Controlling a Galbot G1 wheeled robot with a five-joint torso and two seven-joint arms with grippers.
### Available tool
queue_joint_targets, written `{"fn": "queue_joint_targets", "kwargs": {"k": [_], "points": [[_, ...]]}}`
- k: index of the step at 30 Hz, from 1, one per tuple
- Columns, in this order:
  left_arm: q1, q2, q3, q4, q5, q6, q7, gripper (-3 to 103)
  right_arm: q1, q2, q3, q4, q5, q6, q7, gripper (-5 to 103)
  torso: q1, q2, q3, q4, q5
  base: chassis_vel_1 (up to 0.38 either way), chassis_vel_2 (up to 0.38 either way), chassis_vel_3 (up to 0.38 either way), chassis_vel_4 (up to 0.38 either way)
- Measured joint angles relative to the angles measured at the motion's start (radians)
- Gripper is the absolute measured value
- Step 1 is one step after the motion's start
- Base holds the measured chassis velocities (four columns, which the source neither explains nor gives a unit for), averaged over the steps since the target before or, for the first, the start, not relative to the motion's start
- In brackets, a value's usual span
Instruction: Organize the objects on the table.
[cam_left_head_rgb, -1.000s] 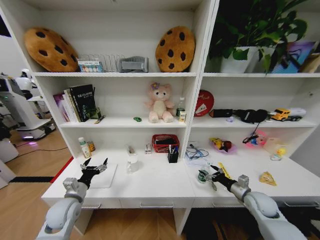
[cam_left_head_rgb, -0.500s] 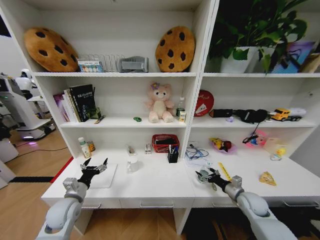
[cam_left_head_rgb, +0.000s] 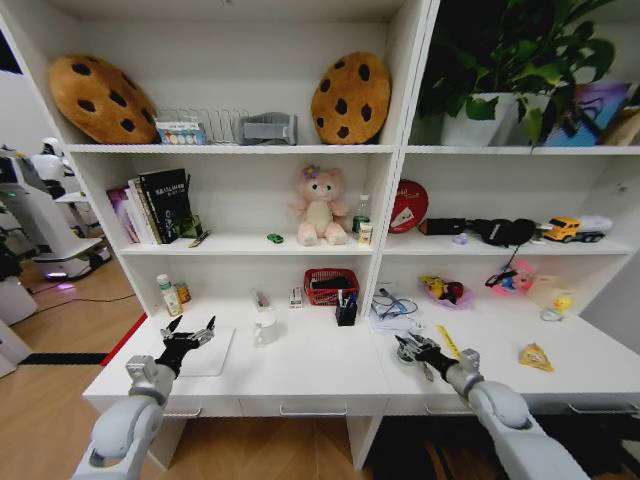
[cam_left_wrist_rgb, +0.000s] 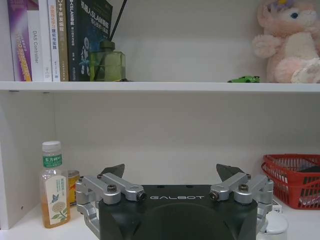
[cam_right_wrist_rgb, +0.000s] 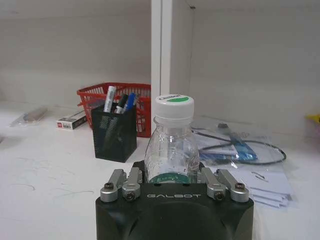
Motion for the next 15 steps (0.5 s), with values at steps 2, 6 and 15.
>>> {"fn": "queue_joint_targets", "kwargs": {"k": [2,6,15], "points": [[0.0,0.0,0.0,0.0,0.0,0.0,0.0,100,-0.028,0.002,0.005,0.054,-0.022,0.015,0.009,41,0.0,0.0,0.0,0.0001,0.0,0.0,0.0,0.0,0.0],[0.0,0.0,0.0,0.0,0.0,0.0,0.0,100,-0.105,0.011,0.032,0.175,-0.058,0.032,0.021,35,0.0,0.0,0.0,0.0001,-0.0002,0.0,0.0,0.0,0.0],[0.0,0.0,0.0,0.0,0.0,0.0,0.0,100,-0.318,0.121,0.122,0.403,-0.121,0.058,0.132,26,0.0,0.0,0.0,-0.0003,-0.0001,0.0,0.0,0.0,0.0]]}}
